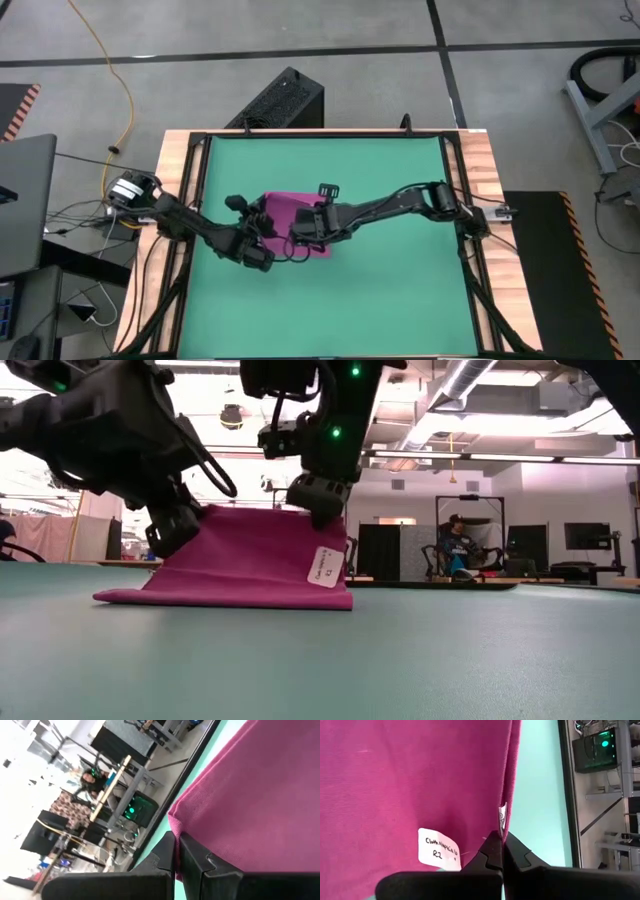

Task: Roll towel into tight, uniform cylinder
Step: Roll the pink towel

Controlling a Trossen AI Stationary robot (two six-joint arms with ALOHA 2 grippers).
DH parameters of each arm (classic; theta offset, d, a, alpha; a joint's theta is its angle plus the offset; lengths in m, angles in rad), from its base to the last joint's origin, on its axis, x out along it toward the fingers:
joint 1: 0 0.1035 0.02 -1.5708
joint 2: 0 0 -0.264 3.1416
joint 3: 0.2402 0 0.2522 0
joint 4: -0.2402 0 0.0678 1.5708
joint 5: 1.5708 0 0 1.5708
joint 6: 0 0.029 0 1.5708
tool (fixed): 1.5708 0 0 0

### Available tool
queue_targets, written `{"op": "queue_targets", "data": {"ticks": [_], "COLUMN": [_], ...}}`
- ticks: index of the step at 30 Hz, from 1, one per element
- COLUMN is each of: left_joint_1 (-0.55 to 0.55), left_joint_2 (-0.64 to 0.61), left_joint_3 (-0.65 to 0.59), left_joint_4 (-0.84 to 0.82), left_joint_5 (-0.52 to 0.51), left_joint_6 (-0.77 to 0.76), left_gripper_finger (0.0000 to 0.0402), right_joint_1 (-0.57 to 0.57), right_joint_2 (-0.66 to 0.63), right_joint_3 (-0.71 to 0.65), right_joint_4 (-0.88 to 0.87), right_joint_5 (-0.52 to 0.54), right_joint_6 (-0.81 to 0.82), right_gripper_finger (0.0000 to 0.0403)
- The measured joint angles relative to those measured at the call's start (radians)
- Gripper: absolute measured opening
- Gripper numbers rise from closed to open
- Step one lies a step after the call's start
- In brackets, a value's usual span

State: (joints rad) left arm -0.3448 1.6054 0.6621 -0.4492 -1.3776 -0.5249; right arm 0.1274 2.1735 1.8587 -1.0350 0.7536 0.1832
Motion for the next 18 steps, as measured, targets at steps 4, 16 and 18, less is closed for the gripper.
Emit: {"op": "queue_targets", "data": {"ticks": [4,16,18], "left_joint_1": [0.029,0.122,0.135], "left_joint_2": [0.000,0.000,0.000], "left_joint_3": [0.000,0.000,0.000], "left_joint_4": [0.002,0.148,0.172], "left_joint_5": [0.021,0.170,0.209], "left_joint_6": [-0.001,0.151,0.180], "left_gripper_finger": [0.0000,0.0000,0.0000], "right_joint_1": [-0.019,-0.038,-0.040], "right_joint_2": [0.005,0.009,0.009], "right_joint_3": [0.000,0.000,0.000], "right_joint_4": [0.016,0.023,0.022], "right_joint_5": [-0.018,-0.056,-0.056], "right_joint_6": [-0.004,0.004,0.036], "right_gripper_finger": [0.0007,0.0027,0.0042]}}
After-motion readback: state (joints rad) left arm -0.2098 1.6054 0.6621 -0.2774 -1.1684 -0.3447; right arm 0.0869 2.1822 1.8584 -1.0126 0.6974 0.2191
